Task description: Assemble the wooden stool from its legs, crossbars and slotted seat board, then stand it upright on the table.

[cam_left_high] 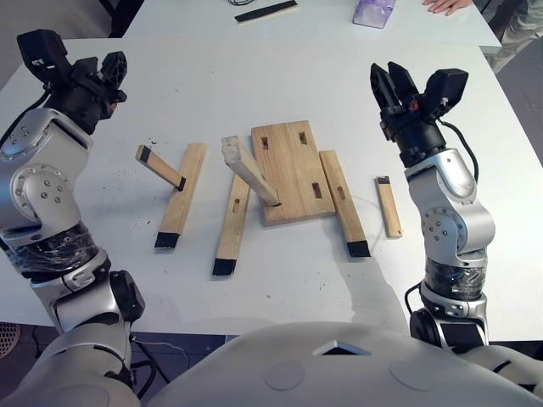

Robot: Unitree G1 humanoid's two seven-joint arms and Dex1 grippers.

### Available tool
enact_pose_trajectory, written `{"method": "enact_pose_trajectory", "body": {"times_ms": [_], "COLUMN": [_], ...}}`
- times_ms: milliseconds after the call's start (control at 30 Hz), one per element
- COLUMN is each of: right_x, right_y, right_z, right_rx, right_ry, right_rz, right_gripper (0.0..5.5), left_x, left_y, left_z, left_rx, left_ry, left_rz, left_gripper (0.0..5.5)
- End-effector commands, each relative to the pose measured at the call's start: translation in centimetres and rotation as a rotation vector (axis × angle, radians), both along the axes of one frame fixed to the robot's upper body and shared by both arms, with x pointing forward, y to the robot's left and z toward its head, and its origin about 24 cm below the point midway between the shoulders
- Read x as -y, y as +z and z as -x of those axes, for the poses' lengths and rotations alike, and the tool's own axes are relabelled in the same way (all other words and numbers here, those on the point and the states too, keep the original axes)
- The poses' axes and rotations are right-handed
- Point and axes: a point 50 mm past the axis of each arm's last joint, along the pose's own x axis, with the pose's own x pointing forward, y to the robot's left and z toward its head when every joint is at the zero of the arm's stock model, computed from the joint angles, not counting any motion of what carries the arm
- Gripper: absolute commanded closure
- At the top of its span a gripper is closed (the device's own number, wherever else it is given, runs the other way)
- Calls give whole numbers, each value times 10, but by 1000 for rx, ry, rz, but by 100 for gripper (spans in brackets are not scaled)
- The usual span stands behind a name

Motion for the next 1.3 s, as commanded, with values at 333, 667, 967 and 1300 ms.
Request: {"method": "enact_pose_trajectory", "body": {"times_ms": [333, 667, 967, 1300], "right_x": [0, -7, -5, 11], "right_y": [-1, -6, -3, -1], "right_z": [4, -2, 0, 20], "right_rx": [-3, -35, -20, -1], "right_ry": [14, 83, 68, -62], "right_rz": [20, 48, 45, 27], "right_gripper": [389, 389, 389, 389], "left_x": [18, 25, 22, -29], "left_y": [3, -106, 0, -4], "left_z": [20, 53, 31, 55], "left_rx": [-3, -230, 143, -149], "left_ry": [-56, -35, -97, -185], "left_rz": [80, 79, 139, -207], "left_gripper": [299, 299, 299, 299]}}
